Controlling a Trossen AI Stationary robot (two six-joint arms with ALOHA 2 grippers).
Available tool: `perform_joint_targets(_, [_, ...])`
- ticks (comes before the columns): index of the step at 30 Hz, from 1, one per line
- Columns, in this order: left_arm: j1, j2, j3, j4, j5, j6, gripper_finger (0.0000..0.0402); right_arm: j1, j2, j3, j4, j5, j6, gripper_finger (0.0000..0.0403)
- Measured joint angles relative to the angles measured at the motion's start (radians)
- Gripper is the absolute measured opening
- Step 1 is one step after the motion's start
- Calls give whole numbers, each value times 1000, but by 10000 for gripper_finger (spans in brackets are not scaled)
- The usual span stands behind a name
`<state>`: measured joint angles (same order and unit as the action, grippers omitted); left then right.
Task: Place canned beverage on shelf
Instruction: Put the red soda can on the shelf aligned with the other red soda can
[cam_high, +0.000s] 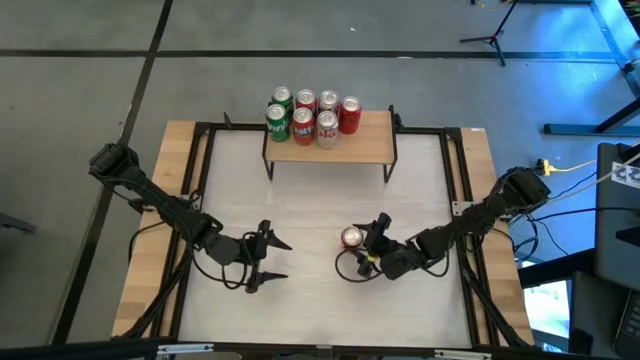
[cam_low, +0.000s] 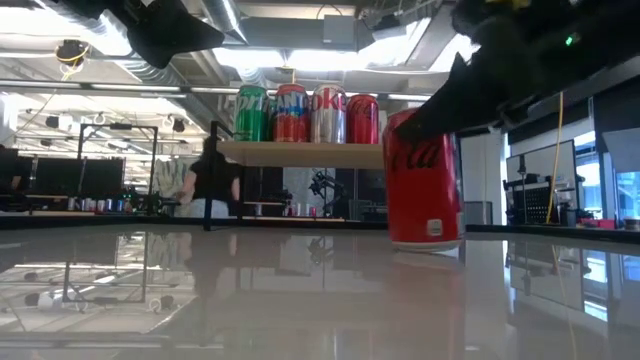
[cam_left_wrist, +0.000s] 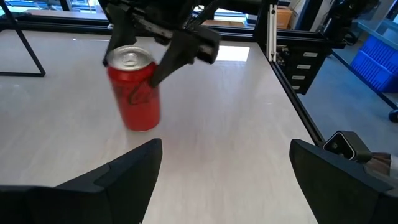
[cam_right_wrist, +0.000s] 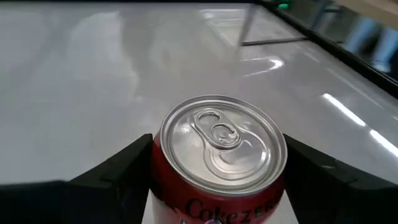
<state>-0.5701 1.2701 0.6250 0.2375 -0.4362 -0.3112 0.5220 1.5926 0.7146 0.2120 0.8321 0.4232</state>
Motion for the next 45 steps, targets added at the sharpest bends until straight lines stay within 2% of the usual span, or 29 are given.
perform_joint_targets(5, [0, 0, 0, -1, 0, 0, 343, -14, -90, 60, -62, -67, -129, 284])
perform_joint_targets(13, [0, 0, 0, -1, 1, 3, 343, -116, -232, 187, -291, -155, -280, 284])
perform_joint_targets(19, [0, 0, 0, -2, 8, 58, 343, -247, -343, 235, -327, -354, -438, 284])
perform_joint_targets(24, [4, 0, 0, -2, 30, 91, 343, -410, -426, 243, -330, -559, -536, 284])
perform_joint_targets(27, [17, 0, 0, -2, 81, 112, 343, -521, -441, 243, -334, -670, -565, 284])
perform_joint_targets(30, [29, 0, 0, -2, 89, 113, 343, -624, -440, 243, -329, -764, -596, 284])
perform_joint_targets(39, [84, 0, 0, 0, 81, 113, 343, -855, -430, 241, -322, -919, -701, 284])
perform_joint_targets(45, [130, 0, 0, 4, 81, 113, 343, -978, -385, 241, -280, -1074, -728, 284])
